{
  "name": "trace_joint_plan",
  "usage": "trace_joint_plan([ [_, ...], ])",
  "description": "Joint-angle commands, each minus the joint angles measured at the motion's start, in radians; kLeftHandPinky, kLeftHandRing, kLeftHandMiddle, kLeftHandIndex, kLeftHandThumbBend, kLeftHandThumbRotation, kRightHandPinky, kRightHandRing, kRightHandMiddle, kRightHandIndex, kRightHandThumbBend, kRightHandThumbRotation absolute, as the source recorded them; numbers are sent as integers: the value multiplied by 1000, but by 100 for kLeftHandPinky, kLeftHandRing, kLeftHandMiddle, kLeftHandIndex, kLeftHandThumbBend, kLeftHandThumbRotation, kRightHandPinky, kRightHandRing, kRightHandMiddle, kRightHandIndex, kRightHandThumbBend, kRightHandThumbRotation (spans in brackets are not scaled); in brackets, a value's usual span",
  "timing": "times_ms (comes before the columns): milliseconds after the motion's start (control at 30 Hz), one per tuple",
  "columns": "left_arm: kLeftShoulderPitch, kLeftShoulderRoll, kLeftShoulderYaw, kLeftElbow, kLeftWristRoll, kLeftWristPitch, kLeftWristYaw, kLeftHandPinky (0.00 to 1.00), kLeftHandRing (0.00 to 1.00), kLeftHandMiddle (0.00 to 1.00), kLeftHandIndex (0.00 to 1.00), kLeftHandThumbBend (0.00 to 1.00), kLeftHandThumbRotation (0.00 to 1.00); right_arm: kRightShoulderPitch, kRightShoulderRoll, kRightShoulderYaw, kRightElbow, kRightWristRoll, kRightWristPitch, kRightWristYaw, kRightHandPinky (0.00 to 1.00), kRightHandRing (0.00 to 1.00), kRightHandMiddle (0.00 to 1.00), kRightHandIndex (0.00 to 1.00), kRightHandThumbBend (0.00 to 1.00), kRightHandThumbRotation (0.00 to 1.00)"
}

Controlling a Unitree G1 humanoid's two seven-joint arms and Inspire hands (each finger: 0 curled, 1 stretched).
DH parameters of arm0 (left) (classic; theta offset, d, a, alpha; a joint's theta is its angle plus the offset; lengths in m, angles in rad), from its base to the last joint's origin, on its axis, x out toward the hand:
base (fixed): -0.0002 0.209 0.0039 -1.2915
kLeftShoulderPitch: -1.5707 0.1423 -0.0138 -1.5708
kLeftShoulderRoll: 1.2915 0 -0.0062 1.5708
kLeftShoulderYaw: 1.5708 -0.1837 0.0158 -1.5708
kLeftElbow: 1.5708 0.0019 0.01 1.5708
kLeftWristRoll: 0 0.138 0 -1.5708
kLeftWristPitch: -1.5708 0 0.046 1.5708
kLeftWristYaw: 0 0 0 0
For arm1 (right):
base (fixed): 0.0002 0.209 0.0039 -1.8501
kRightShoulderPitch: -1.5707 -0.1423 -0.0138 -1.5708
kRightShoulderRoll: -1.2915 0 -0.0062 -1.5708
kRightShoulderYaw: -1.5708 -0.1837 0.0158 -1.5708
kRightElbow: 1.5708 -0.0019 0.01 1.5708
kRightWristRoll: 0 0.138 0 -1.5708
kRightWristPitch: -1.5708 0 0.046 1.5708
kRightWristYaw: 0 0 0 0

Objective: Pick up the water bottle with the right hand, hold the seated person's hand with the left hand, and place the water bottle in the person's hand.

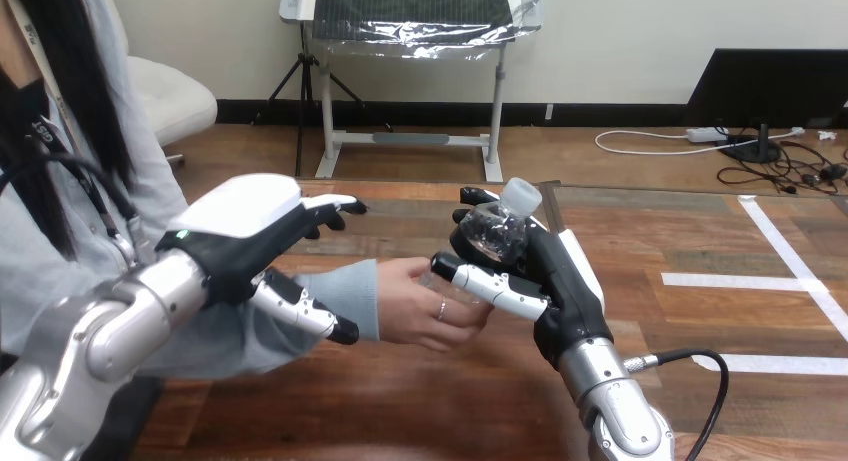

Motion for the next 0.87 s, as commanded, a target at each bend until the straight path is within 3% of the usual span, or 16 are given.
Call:
trace_joint_plan([
  [0,16,23,44,-44,-21,3,26,84,88,90,94,100,47,-96,-30,1,-47,3,0,9,81,83,81,85,84,46],
  [233,47,17,64,-47,-45,-7,37,87,91,93,96,100,48,-93,-42,-2,-46,5,-3,19,82,83,82,86,86,53],
  [833,152,1,107,-90,-91,-34,94,87,91,94,97,100,50,-86,-77,-6,-45,14,-15,38,80,81,82,86,86,57],
])
